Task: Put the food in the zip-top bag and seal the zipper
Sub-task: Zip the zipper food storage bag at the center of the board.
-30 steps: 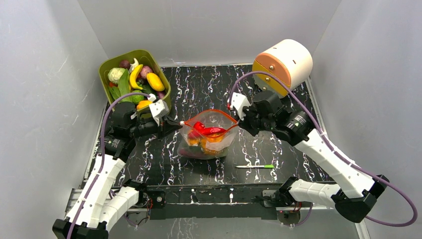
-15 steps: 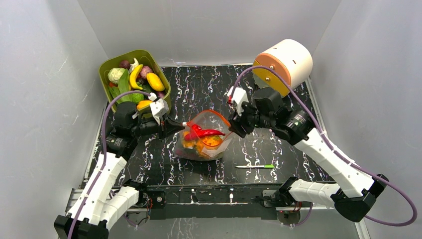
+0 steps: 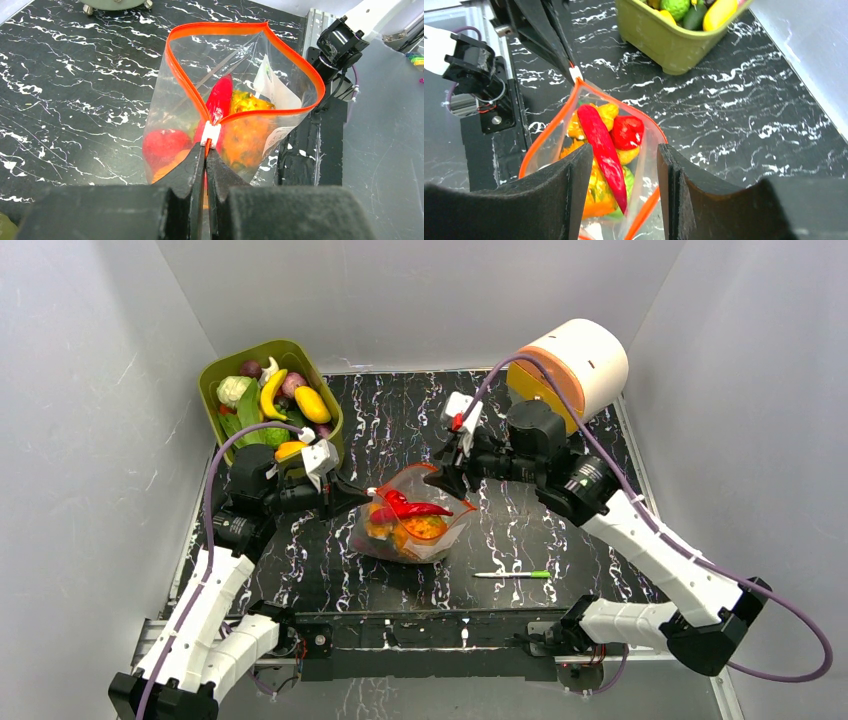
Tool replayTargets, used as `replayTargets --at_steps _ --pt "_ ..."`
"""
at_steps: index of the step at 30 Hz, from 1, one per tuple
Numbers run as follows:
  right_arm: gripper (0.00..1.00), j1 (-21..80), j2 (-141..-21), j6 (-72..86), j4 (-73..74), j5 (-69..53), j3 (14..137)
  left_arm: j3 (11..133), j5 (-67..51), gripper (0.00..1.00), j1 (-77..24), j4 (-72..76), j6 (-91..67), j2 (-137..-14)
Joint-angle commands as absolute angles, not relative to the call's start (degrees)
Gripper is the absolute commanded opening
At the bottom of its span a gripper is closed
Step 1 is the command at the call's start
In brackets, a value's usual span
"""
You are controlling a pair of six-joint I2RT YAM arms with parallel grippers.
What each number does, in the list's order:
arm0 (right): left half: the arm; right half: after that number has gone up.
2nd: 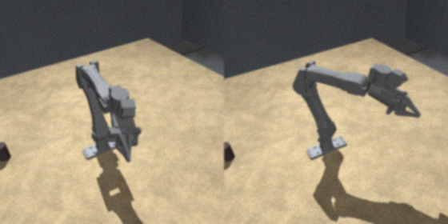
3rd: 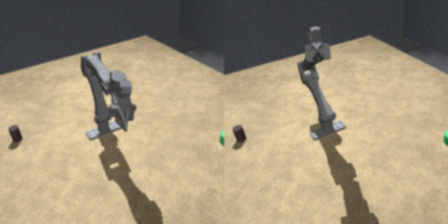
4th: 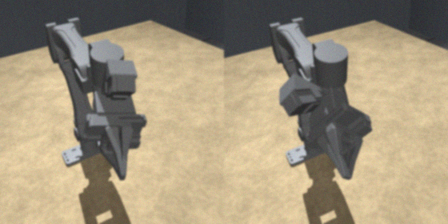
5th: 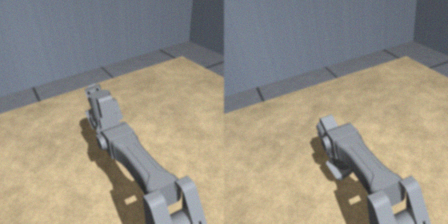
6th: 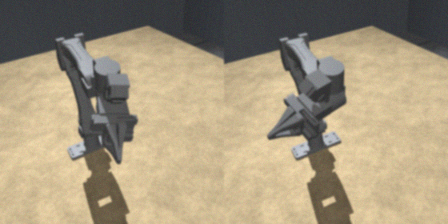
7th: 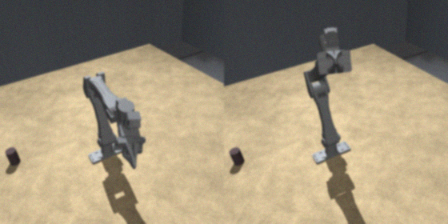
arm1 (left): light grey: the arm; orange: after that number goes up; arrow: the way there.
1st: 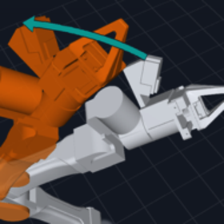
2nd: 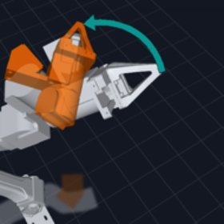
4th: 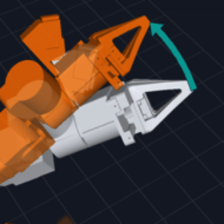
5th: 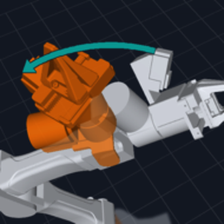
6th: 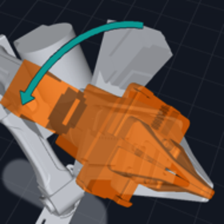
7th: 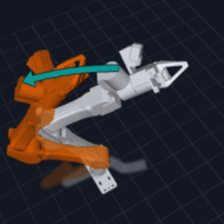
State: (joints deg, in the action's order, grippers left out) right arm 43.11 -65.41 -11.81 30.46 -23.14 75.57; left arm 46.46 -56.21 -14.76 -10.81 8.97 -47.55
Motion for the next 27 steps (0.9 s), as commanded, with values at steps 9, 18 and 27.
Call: replayTargets --at_steps 9,18,27 --pt "0.47 53.63 -70.19 -21.82 16.58 -25.35 75.63 46.91 -61.22 0.0 -14.76 -7.97 7.67 -45.64" --pt "0.37 56.55 -75.03 -25.35 16.67 -24.16 77.75 46.4 -62.56 0.0 -14.76 -6.56 7.04 -45.48" --pt "0.38 57.01 -77.1 -26.19 16.48 -22.88 77.94 45.76 -63.49 0.0 -14.71 -5.72 7.01 -45.37"
